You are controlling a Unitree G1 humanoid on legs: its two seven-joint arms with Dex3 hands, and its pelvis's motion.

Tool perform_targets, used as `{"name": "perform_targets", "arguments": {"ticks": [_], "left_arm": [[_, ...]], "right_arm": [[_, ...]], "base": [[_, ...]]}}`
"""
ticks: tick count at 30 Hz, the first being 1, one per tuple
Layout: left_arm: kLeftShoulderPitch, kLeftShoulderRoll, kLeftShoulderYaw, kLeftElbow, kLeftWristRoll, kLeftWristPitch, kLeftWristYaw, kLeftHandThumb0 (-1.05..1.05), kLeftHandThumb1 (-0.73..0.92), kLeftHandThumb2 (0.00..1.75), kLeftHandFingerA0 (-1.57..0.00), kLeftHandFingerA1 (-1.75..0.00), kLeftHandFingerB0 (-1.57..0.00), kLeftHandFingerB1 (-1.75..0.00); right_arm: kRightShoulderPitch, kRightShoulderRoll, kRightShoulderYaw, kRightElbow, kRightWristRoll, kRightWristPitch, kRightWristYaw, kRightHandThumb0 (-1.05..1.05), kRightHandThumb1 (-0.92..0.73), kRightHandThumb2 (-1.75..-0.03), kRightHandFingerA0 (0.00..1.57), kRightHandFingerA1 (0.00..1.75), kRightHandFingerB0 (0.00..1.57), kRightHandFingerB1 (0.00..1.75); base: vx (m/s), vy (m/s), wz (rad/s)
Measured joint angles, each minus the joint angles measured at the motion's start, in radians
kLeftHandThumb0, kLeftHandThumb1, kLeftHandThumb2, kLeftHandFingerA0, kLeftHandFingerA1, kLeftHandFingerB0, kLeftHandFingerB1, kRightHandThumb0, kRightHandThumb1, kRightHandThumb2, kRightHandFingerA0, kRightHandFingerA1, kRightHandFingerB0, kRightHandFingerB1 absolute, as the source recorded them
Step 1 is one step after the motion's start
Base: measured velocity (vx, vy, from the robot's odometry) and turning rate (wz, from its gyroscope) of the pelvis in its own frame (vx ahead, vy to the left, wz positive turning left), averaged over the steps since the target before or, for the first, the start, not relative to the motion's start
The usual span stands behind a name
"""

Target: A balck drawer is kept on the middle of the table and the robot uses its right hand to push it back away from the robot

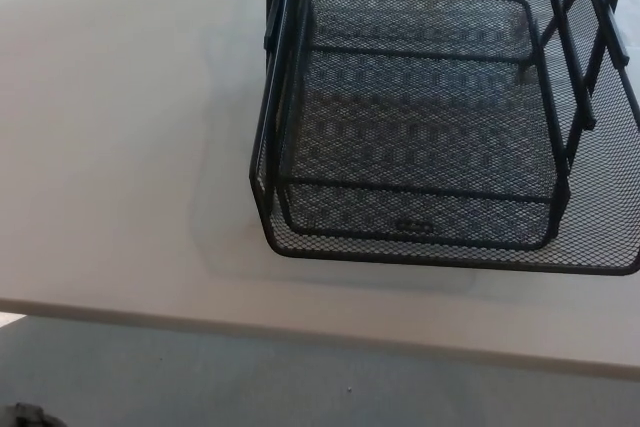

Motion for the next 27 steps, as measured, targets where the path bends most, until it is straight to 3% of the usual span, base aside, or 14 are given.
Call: {"name": "perform_targets", "arguments": {"ticks": [19,21,22,27], "left_arm": [[-0.028,0.013,-0.029,0.071,0.02,-0.082,-0.076,-0.56,0.71,0.62,-0.48,-0.39,-0.33,-0.33],[-0.031,0.013,-0.029,0.072,0.02,-0.082,-0.079,-0.56,0.71,0.62,-0.49,-0.39,-0.33,-0.33],[-0.032,0.013,-0.029,0.073,0.02,-0.082,-0.08,-0.55,0.71,0.62,-0.48,-0.39,-0.34,-0.34],[-0.033,0.012,-0.029,0.071,0.02,-0.082,-0.081,-0.54,0.74,0.62,-0.5,-0.39,-0.35,-0.33]], "right_arm": [[-0.015,-0.01,0.022,0.025,-0.029,-0.006,0.08,-0.5,-0.75,-0.62,0.54,0.44,0.45,0.38],[0.005,-0.019,0.02,-0.011,-0.029,-0.014,0.074,-0.52,-0.76,-0.63,0.56,0.45,0.44,0.37],[0.018,-0.025,0.018,-0.036,-0.029,-0.018,0.07,-0.52,-0.77,-0.63,0.5,0.42,0.36,0.35],[0.12,-0.051,-0.014,-0.244,-0.021,-0.032,0.068,-0.54,-0.74,-0.63,0.47,0.4,0.36,0.34]], "base": [[0.04,-0.01,0.01],[0.0,0.0,0.0],[0.0,0.0,0.0],[0.0,0.0,0.0]]}}
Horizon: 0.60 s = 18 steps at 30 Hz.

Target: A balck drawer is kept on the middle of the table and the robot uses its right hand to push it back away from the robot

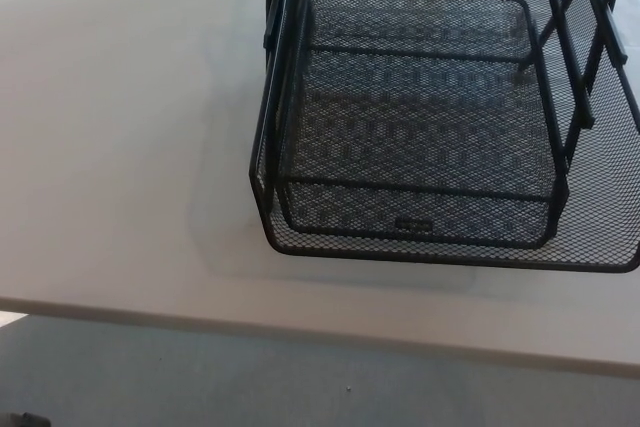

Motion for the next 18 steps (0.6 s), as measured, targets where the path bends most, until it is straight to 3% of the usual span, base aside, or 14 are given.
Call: {"name": "perform_targets", "arguments": {"ticks": [2,18], "left_arm": [[0.0,0.0,0.0,-0.001,0.0,0.0,0.0,-0.57,0.71,0.62,-0.48,-0.39,-0.33,-0.33],[-0.003,-0.002,0.0,-0.003,0.0,0.0,0.0,-0.56,0.71,0.62,-0.49,-0.39,-0.34,-0.34]], "right_arm": [[0.034,-0.004,-0.01,-0.064,0.004,-0.002,0.003,-0.53,-0.8,-0.64,0.49,0.38,0.38,0.34],[0.355,-0.052,-0.087,-0.646,0.074,-0.032,0.056,-0.55,-0.77,-0.64,0.47,0.39,0.37,0.34]], "base": [[0.0,0.0,0.0],[0.0,0.0,0.0]]}}
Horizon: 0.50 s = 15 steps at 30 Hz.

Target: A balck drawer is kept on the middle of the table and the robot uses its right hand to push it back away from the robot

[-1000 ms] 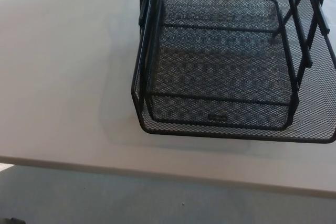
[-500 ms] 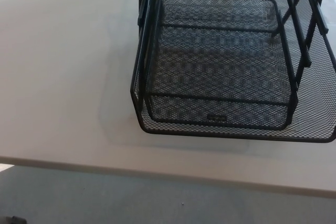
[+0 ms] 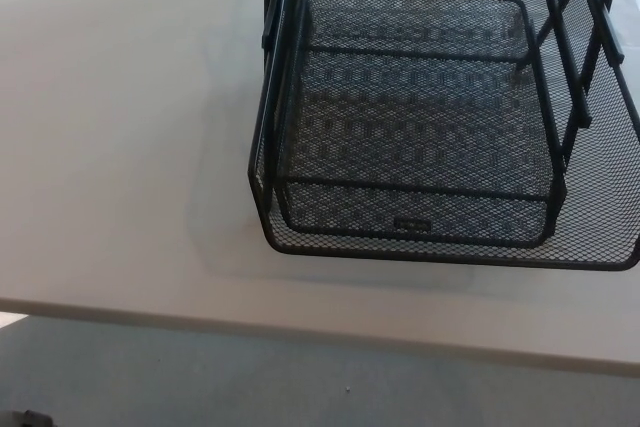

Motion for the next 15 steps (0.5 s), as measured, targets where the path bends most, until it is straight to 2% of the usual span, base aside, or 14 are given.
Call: {"name": "perform_targets", "arguments": {"ticks": [15], "left_arm": [[-0.001,-0.001,0.0,0.0,0.0,0.0,0.0,-0.54,0.74,0.62,-0.51,-0.4,-0.35,-0.34]], "right_arm": [[0.165,-0.079,-0.004,-0.507,0.091,-0.005,0.078,-0.51,-0.78,-0.64,0.47,0.4,0.38,0.36]], "base": [[0.0,0.0,0.0]]}}
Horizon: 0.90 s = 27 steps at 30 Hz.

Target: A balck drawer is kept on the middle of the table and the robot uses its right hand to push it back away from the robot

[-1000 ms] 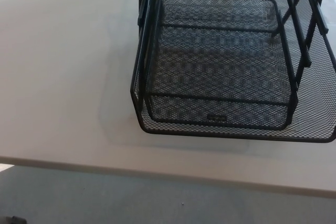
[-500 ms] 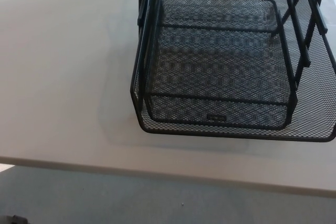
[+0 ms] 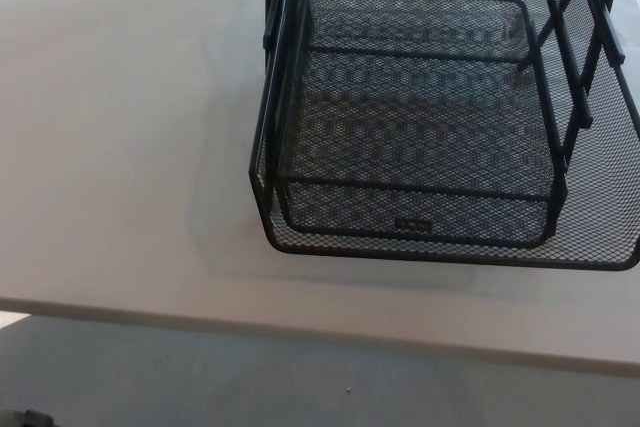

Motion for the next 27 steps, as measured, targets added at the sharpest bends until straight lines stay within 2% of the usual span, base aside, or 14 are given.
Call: {"name": "perform_targets", "arguments": {"ticks": [6,17,21,27], "left_arm": [[0.0,0.0,0.0,0.0,0.0,0.0,0.0,-0.56,0.71,0.62,-0.47,-0.39,-0.33,-0.33],[0.0,0.0,0.0,0.0,0.0,0.0,0.0,-0.53,0.74,0.62,-0.51,-0.39,-0.35,-0.33],[0.0,0.0,0.0,0.001,0.0,0.0,0.0,-0.55,0.71,0.62,-0.49,-0.39,-0.35,-0.34],[0.0,0.0,0.001,0.003,0.0,0.0,0.0,-0.55,0.71,0.62,-0.48,-0.39,-0.34,-0.33]], "right_arm": [[0.017,-0.049,0.0,-0.201,0.046,0.006,0.04,-0.5,-0.77,-0.64,0.43,0.4,0.36,0.36],[0.001,-0.153,-0.013,-0.517,0.123,0.042,0.115,-0.52,-0.79,-0.64,0.46,0.43,0.35,0.35],[-0.037,-0.215,-0.039,-0.668,0.169,0.081,0.156,-0.53,-0.8,-0.65,0.45,0.43,0.33,0.34],[-0.148,-0.261,-0.031,-0.758,0.235,0.148,0.211,-0.54,-0.8,-0.65,0.43,0.42,0.32,0.34]], "base": [[0.0,0.0,0.0],[0.0,0.0,0.0],[0.0,0.0,0.0],[0.0,0.0,0.0]]}}
